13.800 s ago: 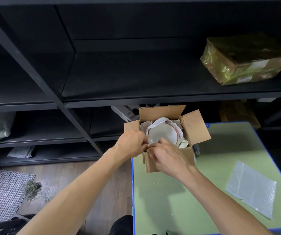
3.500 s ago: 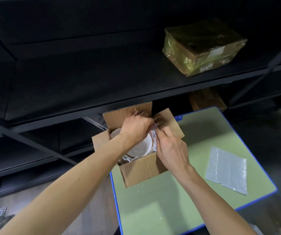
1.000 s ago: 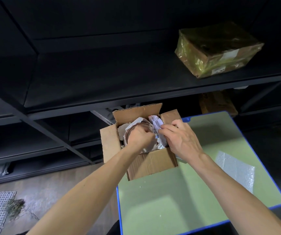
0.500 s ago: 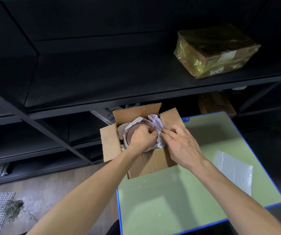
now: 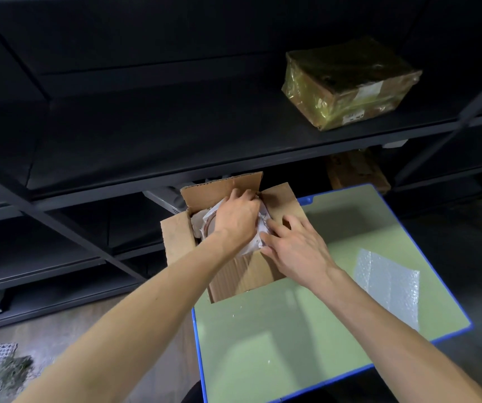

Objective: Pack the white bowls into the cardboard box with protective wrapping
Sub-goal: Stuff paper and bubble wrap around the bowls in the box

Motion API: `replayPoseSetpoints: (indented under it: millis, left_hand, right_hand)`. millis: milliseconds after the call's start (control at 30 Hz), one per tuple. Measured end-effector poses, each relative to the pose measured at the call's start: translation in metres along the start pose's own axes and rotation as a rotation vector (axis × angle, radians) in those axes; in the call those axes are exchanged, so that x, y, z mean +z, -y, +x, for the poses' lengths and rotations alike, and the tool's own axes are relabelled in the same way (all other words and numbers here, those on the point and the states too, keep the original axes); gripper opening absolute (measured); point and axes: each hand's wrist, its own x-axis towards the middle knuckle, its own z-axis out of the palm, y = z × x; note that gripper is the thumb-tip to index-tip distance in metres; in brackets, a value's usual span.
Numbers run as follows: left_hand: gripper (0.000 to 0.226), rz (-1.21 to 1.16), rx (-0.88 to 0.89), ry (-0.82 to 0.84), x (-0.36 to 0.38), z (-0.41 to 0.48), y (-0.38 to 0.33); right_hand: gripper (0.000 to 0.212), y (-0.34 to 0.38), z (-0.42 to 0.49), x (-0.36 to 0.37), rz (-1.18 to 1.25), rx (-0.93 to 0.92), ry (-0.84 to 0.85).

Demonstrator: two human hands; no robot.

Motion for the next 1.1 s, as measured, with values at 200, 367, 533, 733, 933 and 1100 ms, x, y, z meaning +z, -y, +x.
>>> replayPoseSetpoints:
  millis: [200,367,533,733,933,1100]
  left_hand:
    - [0.023,-0.064,-0.081,0.112,-0.003,0.008,0.003]
    - [0.025,0.029,-0.089,0.22,-0.004,0.013,-0.001]
    - [0.052,0.064,-0.046,0.348,0.001,0.014,0.0]
    - [0.06,0.0,-0.079,0.316,0.006,0.002,-0.01]
    - [0.045,-0.032,-0.024,0.105,0.002,-0.029,-0.011]
    - [0.014,-0.002,0.06,0.075,0.001,-0.054,-0.023]
  right_hand:
    - [0.041,0.003,-0.011,-0.001,0.016,0.017,-0.038]
    - [0.038,0.011,-0.002,-0.005,0.001,0.059,-0.038]
    - [0.027,0.015,-0.006,-0.014,-0.01,0.051,-0.106]
    - [0.02,0.015,-0.008,-0.005,0.081,0.047,-0.161]
    - [0.042,0.0,-0.022,-0.003,0.123,0.012,-0.117]
    - [0.032,-0.014,-0.029,-0.01,0.256,-0.021,-0.177]
